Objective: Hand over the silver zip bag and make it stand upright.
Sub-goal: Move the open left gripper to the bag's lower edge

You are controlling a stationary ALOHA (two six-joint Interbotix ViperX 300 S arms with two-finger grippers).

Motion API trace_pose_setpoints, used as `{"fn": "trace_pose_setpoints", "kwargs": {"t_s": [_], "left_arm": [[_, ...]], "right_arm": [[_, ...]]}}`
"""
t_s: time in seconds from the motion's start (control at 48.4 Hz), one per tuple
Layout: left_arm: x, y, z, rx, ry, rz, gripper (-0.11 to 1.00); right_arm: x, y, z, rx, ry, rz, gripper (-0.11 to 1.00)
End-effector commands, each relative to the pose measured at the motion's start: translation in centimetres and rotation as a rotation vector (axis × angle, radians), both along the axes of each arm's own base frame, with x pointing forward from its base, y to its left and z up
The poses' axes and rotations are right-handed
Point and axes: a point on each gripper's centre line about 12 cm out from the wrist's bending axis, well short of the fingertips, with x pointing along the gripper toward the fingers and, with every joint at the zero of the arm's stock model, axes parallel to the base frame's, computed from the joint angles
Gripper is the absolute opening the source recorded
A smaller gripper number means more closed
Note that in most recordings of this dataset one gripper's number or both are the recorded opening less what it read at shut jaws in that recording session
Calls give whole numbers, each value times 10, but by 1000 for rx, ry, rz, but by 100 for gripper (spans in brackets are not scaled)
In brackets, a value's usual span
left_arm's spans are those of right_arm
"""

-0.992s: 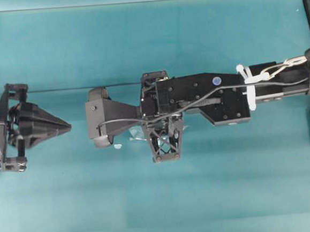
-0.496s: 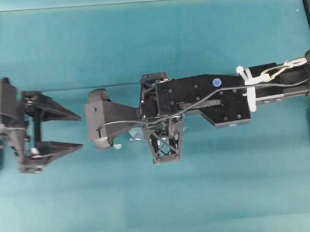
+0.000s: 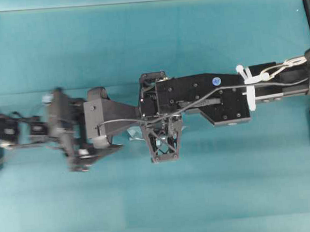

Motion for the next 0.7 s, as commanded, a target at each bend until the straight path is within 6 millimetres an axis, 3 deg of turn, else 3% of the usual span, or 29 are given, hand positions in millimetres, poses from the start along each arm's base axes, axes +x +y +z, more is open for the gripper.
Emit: {"fn": "trace_pose_setpoints", "kwargs": {"t_s": [0.0,0.682], "left_arm": [[15,0,0,-1,-35,-1,93],[67,1,-12,0,-97,-2,93]], "right_arm": [[1,0,7,0,-24,-10,4],[1,-1,4,3,-30,-10,4]]}}
